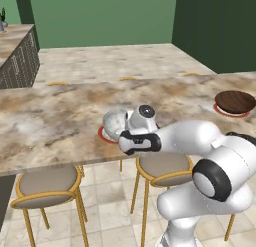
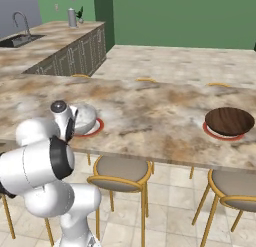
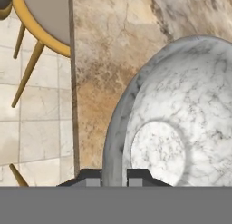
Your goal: Move the bowls from the cabinet to the plates on the dining table.
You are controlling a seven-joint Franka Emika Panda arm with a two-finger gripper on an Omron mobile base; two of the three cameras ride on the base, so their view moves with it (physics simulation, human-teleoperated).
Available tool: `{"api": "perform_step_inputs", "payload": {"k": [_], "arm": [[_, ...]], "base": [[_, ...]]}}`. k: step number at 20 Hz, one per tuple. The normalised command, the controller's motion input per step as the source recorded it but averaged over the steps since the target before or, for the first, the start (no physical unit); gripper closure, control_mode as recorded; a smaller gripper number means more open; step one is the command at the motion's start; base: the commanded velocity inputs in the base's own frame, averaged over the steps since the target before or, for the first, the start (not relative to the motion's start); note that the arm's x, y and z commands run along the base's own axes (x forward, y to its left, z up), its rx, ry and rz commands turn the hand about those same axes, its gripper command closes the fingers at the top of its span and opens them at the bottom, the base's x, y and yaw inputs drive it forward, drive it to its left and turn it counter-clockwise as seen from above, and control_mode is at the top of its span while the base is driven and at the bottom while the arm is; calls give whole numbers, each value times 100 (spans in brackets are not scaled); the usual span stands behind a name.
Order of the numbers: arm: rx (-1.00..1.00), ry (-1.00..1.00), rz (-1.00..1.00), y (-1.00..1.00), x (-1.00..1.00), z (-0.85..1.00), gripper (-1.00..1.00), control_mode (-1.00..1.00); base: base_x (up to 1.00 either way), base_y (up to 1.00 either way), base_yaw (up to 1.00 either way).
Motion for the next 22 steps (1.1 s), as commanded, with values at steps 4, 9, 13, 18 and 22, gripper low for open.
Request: {"api": "perform_step_inputs", "payload": {"k": [4,9,13,18,22], "arm": [[0,2,1,0,39,-8,100,-100],[0,2,0,0,40,0,100,-100],[0,2,2,0,28,-11,100,-100],[0,3,4,4,12,-27,100,-100],[0,1,5,6,0,-33,100,-100]], "base": [[0,0,0],[0,0,0],[0,0,0],[0,0,0],[0,0,0]]}}
